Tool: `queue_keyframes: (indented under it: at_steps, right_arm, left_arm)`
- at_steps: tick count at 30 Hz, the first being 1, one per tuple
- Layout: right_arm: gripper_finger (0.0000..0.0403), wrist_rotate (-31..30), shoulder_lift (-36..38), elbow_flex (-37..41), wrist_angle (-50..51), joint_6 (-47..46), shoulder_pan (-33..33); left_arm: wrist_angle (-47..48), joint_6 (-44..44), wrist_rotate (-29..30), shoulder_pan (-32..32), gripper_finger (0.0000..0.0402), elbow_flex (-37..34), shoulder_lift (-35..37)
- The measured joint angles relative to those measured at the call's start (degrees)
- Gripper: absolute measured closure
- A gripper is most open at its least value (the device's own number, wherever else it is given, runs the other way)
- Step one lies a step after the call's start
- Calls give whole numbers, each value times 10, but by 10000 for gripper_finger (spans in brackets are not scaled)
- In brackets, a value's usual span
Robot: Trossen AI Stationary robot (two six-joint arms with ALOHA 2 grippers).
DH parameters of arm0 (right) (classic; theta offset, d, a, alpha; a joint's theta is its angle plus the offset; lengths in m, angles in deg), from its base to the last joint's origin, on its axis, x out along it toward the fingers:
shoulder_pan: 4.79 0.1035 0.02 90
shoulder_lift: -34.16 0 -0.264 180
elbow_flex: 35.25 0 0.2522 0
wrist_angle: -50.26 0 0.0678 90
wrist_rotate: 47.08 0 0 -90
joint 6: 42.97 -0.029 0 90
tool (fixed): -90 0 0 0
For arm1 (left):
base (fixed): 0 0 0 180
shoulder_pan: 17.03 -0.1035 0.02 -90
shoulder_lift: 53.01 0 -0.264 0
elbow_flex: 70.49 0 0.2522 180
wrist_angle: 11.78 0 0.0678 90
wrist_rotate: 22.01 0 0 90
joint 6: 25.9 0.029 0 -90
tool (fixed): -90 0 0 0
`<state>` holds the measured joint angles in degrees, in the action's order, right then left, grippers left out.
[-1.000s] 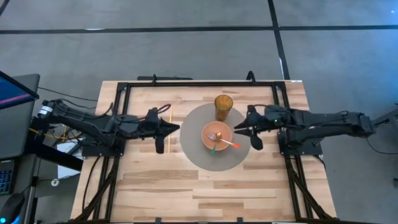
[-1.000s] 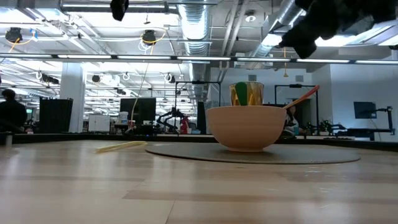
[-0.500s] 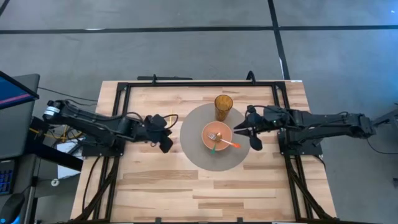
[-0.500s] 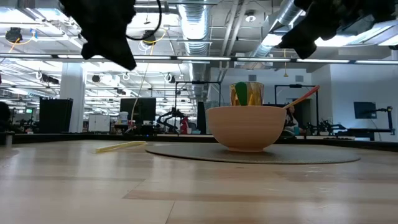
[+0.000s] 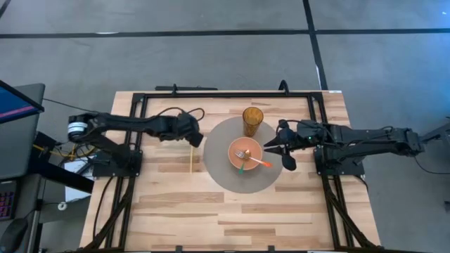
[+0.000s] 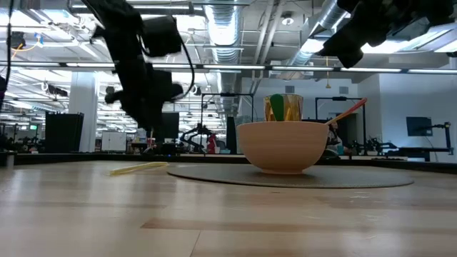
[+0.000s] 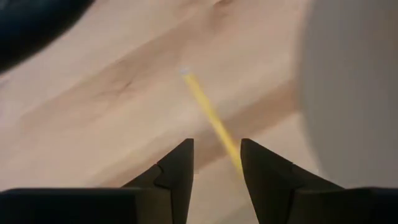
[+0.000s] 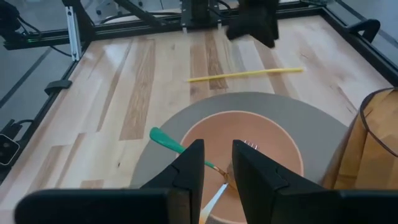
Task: Pick & Place Utensil
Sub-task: Put the yellow straw into the brown cup on the gray mat
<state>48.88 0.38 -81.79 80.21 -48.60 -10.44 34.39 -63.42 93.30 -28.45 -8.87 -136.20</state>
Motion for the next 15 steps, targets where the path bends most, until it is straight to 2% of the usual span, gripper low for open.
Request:
queue_keyframes:
  at_steps: [7,15]
  right_arm:
    - [326,0,0,0,0,0,0]
    - [326,0,0,0,0,0,0]
  left_arm:
    - [-43,0,-9,-42,267,0,-89]
    - [-87,0,-13,-45,269,0,-111]
